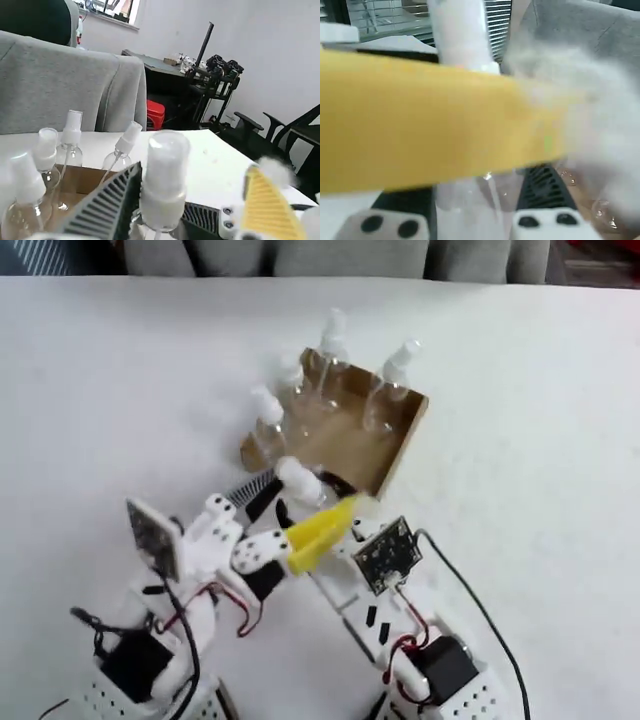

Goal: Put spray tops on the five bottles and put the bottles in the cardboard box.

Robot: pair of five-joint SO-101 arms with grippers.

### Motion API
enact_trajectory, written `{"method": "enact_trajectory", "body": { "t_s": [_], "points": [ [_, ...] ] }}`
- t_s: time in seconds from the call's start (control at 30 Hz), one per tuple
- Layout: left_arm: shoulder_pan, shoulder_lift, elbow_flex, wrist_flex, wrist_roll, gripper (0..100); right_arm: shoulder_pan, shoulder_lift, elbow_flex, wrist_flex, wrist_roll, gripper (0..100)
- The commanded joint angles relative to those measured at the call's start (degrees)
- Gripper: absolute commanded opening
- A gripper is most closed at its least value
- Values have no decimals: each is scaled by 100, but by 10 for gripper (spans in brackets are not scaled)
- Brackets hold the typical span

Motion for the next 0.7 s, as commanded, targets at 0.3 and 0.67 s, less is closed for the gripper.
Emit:
{"method": "enact_trajectory", "body": {
  "t_s": [0.3, 0.67],
  "points": [
    [-75, -866, -659, 1538, -316, 306, 523, 48, -237, 4, -44, 15],
    [31, -866, -976, 2620, -589, 266, 1446, 66, -422, -22, -44, 15]
  ]
}}
